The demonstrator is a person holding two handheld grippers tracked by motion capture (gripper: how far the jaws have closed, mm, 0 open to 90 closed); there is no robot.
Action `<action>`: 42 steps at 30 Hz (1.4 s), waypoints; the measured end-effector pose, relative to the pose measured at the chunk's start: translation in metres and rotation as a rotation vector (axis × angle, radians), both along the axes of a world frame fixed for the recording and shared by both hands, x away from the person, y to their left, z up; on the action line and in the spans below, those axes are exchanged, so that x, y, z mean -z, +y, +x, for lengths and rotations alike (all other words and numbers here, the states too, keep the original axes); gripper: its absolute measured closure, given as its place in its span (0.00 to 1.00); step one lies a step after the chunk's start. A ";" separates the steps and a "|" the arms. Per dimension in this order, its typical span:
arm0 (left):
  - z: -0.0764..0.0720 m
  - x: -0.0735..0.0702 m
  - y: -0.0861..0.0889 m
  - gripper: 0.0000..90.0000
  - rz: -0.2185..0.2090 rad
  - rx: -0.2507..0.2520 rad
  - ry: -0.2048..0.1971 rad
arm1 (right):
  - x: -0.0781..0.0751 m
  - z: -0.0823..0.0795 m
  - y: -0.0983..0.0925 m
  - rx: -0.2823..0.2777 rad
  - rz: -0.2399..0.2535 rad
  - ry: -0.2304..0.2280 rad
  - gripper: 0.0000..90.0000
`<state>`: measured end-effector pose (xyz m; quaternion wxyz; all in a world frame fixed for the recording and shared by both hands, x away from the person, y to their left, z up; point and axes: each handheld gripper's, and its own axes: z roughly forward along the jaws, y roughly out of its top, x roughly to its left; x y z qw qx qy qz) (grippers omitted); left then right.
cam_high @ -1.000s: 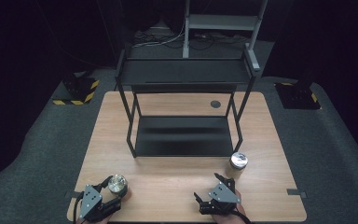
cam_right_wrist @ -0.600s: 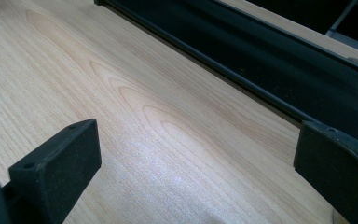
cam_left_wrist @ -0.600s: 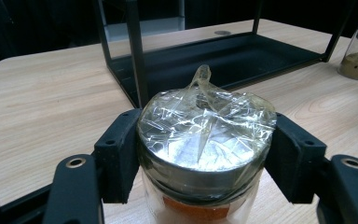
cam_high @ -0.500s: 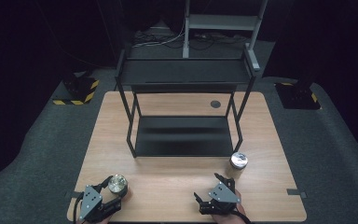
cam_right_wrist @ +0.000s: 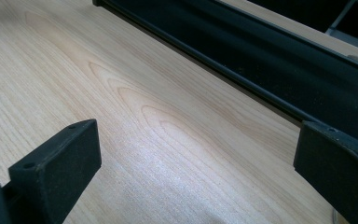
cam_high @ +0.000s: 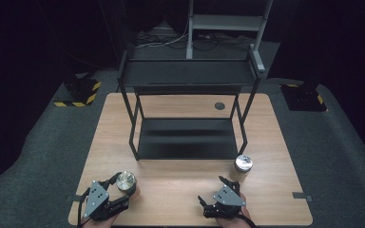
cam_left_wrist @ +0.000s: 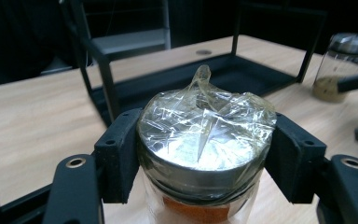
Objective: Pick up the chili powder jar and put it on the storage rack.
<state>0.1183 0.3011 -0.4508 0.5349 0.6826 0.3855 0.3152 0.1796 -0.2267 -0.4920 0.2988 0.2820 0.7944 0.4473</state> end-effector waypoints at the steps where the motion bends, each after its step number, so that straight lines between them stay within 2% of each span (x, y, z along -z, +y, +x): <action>1: 0.001 -0.002 -0.001 0.38 -0.006 0.003 -0.004 | 0.000 0.000 0.000 0.000 0.000 0.002 0.00; 3: 0.006 -0.009 -0.003 0.38 -0.022 0.012 -0.013 | 0.000 0.001 0.000 0.000 -0.001 0.002 0.00; 9: 0.018 -0.028 -0.016 0.38 -0.015 0.041 -0.039 | 0.000 0.001 0.000 -0.003 -0.005 0.001 0.00; 18: 0.038 -0.051 -0.037 0.38 -0.027 0.069 -0.055 | -0.001 0.002 -0.001 -0.003 0.001 0.007 0.00; 28: 0.061 -0.070 -0.052 0.38 -0.063 0.083 -0.069 | -0.001 0.002 -0.001 -0.007 0.000 0.007 0.00; 42: 0.083 -0.106 -0.069 0.38 -0.054 0.089 -0.118 | -0.001 0.002 0.000 -0.011 -0.003 0.008 0.00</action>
